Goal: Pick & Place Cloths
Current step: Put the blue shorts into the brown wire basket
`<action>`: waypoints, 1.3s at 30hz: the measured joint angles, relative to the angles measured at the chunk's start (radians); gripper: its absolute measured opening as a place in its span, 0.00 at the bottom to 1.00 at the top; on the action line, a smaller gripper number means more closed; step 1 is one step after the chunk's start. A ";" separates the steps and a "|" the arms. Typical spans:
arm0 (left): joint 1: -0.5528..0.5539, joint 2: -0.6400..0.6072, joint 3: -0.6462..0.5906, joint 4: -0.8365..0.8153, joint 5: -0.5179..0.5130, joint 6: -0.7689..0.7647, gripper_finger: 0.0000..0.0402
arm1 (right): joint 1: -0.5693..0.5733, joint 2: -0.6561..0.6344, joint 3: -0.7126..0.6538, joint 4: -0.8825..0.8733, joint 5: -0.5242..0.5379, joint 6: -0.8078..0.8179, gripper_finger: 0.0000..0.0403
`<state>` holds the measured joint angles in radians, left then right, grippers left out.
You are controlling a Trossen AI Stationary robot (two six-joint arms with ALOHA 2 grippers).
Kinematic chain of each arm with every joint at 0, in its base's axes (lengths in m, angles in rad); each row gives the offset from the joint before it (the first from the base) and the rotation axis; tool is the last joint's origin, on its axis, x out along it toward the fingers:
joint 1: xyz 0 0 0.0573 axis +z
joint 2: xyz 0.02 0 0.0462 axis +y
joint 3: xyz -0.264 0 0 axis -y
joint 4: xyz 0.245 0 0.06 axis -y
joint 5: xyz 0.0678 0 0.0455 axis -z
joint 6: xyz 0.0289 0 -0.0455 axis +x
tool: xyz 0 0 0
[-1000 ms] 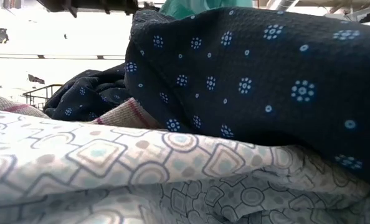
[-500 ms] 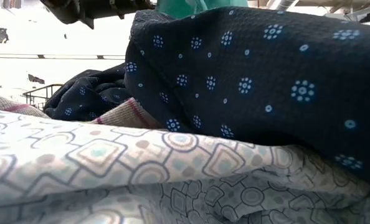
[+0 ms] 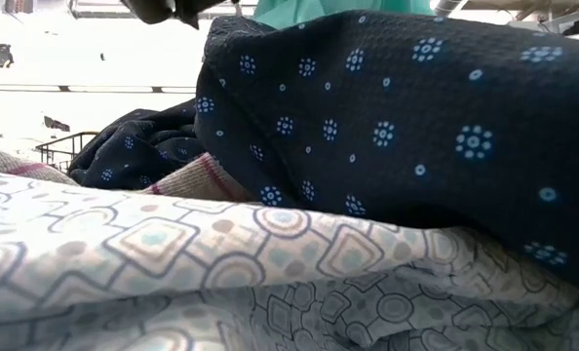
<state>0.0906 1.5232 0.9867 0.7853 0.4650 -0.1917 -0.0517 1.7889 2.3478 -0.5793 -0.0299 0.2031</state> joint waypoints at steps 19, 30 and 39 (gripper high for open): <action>0.062 -0.233 0.062 -0.173 -0.043 0.039 0.00 | -0.013 -0.100 0.002 -0.036 0.007 -0.039 0.09; 0.288 -0.457 0.061 -0.484 -0.200 0.119 0.00 | 0.091 -0.129 0.002 -0.207 0.203 -0.133 0.34; 0.506 -0.634 0.061 -0.782 -0.286 0.199 0.00 | 0.080 -0.046 0.005 -0.245 0.241 -0.134 0.53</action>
<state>0.5962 0.8896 1.0477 0.0034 0.1791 0.0069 0.0284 1.7434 2.3524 -0.8241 0.2115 0.0689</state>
